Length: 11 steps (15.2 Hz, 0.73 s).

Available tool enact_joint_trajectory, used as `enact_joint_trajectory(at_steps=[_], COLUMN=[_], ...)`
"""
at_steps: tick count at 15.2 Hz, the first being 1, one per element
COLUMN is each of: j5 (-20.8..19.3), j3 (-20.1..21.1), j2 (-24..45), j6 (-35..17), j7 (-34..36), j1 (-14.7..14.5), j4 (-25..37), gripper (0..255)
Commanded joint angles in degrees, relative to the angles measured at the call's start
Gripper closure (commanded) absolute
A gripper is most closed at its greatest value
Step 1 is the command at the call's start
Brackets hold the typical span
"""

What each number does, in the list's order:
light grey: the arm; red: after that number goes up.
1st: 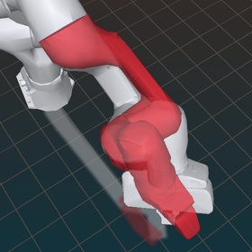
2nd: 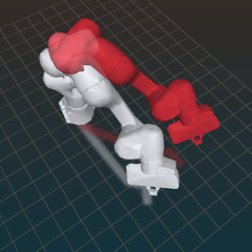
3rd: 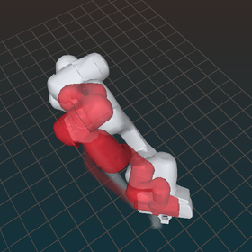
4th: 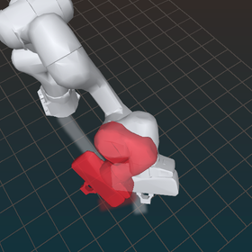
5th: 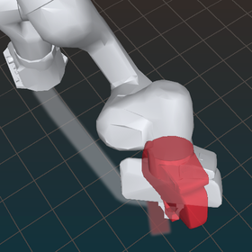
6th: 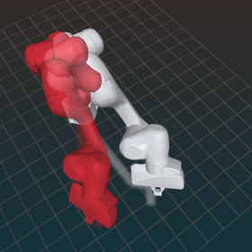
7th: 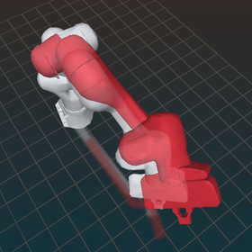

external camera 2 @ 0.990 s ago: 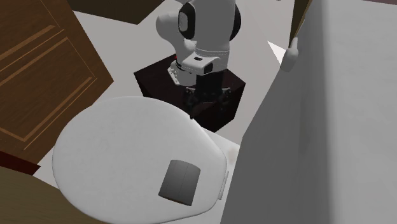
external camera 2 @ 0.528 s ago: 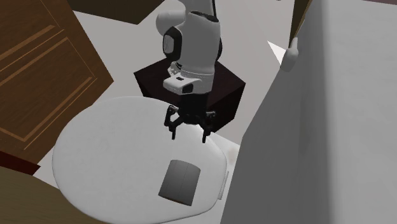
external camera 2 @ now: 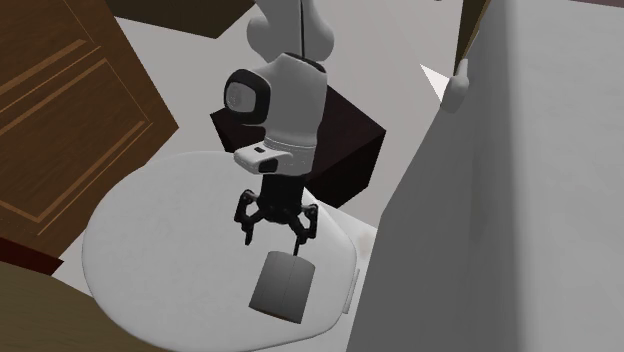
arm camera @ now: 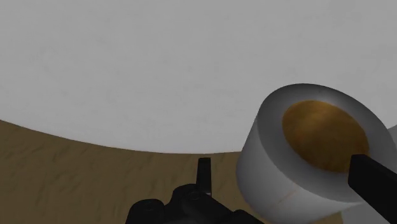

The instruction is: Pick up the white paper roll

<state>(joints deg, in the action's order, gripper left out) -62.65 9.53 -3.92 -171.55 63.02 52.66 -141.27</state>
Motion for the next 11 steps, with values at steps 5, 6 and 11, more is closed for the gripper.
enact_joint_trajectory(at_steps=[5, 6, 11], j5=[-15.6, -15.6, -15.5], j3=[0.3, 0.3, 0.3], j2=[4.4, 4.4, 4.4], j6=[-0.8, -0.8, -0.9], j7=[14.5, 14.5, 14.4], j1=[1.3, 1.3, 1.3], j4=[2.3, 2.3, 2.2], gripper=[0, 0, 255])
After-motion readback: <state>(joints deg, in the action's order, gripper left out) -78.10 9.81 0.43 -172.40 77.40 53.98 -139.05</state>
